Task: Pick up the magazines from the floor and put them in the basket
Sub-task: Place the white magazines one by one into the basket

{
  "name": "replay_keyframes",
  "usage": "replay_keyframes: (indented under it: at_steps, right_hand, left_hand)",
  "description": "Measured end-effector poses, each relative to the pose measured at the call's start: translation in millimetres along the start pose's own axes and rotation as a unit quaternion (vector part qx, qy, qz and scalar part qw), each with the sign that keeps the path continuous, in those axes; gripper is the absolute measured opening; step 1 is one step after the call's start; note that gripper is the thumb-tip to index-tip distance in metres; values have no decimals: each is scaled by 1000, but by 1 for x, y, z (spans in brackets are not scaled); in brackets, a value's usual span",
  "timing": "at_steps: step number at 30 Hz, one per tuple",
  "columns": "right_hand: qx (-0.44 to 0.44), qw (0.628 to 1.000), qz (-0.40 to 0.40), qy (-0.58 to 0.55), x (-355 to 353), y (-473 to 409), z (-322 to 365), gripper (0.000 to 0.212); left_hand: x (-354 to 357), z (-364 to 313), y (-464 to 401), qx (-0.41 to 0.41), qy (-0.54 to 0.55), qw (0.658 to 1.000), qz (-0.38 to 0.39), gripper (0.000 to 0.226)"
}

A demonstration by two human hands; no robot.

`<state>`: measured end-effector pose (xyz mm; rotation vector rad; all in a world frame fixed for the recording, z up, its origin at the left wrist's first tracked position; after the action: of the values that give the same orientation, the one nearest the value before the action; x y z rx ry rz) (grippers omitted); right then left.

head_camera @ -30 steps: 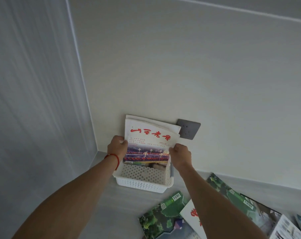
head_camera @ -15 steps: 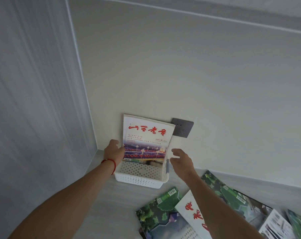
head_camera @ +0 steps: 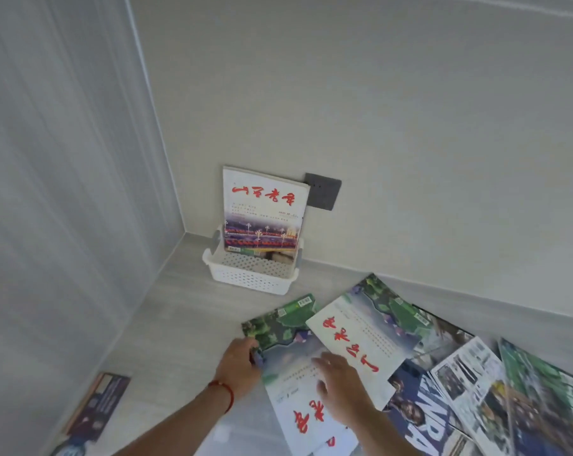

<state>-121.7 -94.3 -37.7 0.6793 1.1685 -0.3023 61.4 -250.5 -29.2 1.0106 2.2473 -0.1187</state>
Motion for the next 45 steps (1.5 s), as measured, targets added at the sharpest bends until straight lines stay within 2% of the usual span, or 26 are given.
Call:
replay_keyframes:
  at_steps: [1,3,4,7,9,11,14,15,18,21,23,25,27,29,31,33,34,36,37,39,41,42,43,44,45]
  right_hand:
    - [-12,999,25,34,13,9,-5,56]
    - [-19,997,54,55,28,23,-12,66]
    - [-21,996,65,55,32,29,-13,68]
    - [-32,994,78,65,34,42,-12,67]
    - [-40,994,81,63,31,48,-14,64]
    - [-46,994,87,52,23,53,-21,62]
    - [-61,991,114,38,17,60,-34,61]
    - [-64,990,125,33,17,63,-37,61]
    - [-81,986,139,42,15,69,-39,56]
    - [-106,986,131,-17,-5,67,-31,47]
    - [-134,986,25,-101,-33,64,-18,47]
    - [-176,967,-106,-151,-61,60,-1,56]
    - [-223,951,-186,-101,-86,53,19,74]
    - [-261,947,-187,7,-106,45,43,82]
    - [-264,944,-163,113,-116,37,60,73]
    - [-224,958,-120,132,-122,28,67,55]
    - [-194,973,-75,105,-124,25,67,45]
    - [-145,989,12,24,-123,18,62,29]
    - [-129,991,31,-17,-123,16,58,23]
    - [-79,991,37,-100,-123,11,43,12]
    - [-26,986,33,-161,-120,9,20,11]
    - [-3,982,36,-188,-119,8,8,12]
    - [23,973,47,-223,-118,8,-2,11]
    - [50,960,63,-267,-116,9,-11,9]
    - [73,944,77,-313,-115,10,-17,7]
  left_hand:
    - [13,-2,7,-2,-15,1000,24,20]
    - [39,-4,20,-29,-48,995,81,62]
    - [48,-6,27,-54,-46,994,85,79]
    - [69,-20,42,-126,49,991,-5,94]
    - [74,-24,46,-181,91,977,-69,90]
    - [75,-18,48,-241,138,954,-112,74]
    - [83,-4,55,-306,244,911,-127,39]
    - [89,-3,59,-304,248,913,-116,33]
    - [92,-13,66,-236,130,960,-79,30]
    - [69,-32,64,-113,10,992,-57,35]
    - [43,-48,58,-27,-50,997,-52,42]
    - [14,-65,49,40,-99,993,-60,36]
    - [-12,-82,39,77,-173,981,-37,28]
    - [-34,-100,29,113,-224,968,22,28]
    - [-50,-119,22,147,-244,953,107,33]
    - [-61,-131,17,160,-277,932,173,31]
    - [-67,-134,16,171,-284,928,172,29]
    - [-82,-136,15,210,-261,937,100,26]
    - [-90,-133,16,240,-257,936,32,27]
    - [-102,-120,23,279,-286,904,-150,33]
    - [-105,-96,39,216,-290,879,-313,49]
    - [-103,-83,46,160,-256,884,-357,59]
    - [-96,-69,51,96,-192,905,-367,68]
    - [-86,-56,51,29,-100,934,-341,78]
    - [-72,-47,50,-41,-5,958,-283,86]
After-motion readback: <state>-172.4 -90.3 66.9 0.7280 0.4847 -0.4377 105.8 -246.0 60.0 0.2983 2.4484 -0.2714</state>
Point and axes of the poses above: each hand's wrist, its own y-axis away from the middle knuckle, its own x-axis out of the palm, z = x × y, the point moved 3 cm from there along -y, towards the middle knuckle, and after that the axes turned 15 degrees about x, right-handed, at the moved point
